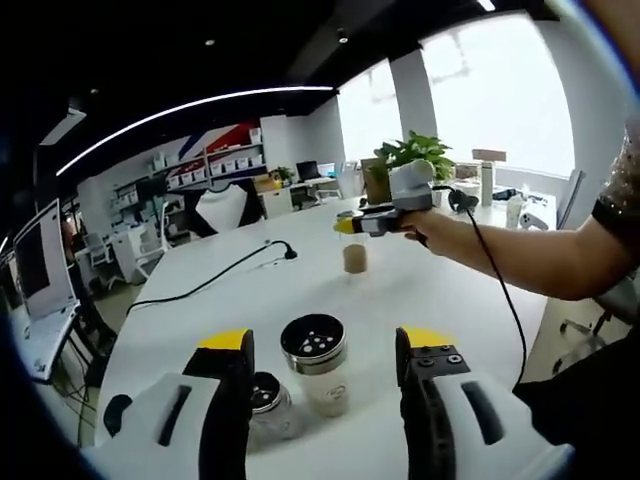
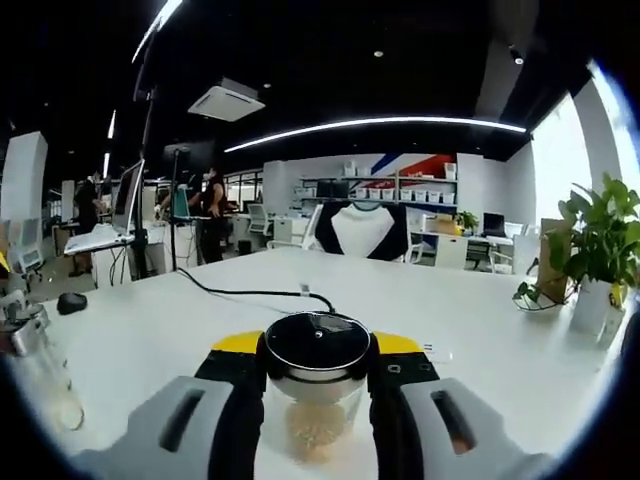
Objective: Rotate the seasoning bottle until the label or dispensing opening points toward the visible target arrow and the bottle remains upright within the marked orientation range
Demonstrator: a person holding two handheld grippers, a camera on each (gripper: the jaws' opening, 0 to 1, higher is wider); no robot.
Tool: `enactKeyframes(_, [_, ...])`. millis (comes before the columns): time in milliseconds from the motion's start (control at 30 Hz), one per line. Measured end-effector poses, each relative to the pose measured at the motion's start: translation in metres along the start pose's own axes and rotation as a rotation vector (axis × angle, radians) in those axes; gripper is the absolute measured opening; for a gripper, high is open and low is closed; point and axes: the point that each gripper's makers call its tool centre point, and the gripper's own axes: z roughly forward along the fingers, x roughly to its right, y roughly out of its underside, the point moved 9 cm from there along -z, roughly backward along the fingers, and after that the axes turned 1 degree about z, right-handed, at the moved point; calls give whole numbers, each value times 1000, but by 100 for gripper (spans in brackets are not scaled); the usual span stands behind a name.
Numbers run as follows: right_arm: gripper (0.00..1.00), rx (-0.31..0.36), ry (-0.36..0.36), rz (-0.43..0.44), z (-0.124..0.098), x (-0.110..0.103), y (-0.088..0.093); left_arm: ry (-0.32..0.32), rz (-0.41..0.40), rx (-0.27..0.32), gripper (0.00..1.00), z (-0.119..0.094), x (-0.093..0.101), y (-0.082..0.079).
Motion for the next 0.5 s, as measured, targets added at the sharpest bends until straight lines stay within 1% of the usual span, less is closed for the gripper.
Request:
enactKeyframes(167, [37,-3,-41,-6,-23,-13,1,40,4,25,61,2,14,-4])
enactKeyframes(200, [37,-5,-50,-3,-31,-17,2,48,3,31,61,2,17,-4])
enactKeyframes(233, [37,-7,-51,0,-33,-18,2,50,3,33,60,2,18,-5])
enactKeyframes(267, [37,-7,-56,12,-43,-25,5,55,5,39,60,1,20,-6])
enactKeyframes(333, [37,-13,-61,17,-44,-23,7,65,6,49,60,0,25,-7])
enactKeyframes(500, [37,-20,-71,30,-73,-38,13,92,12,66,60,-1,36,-9])
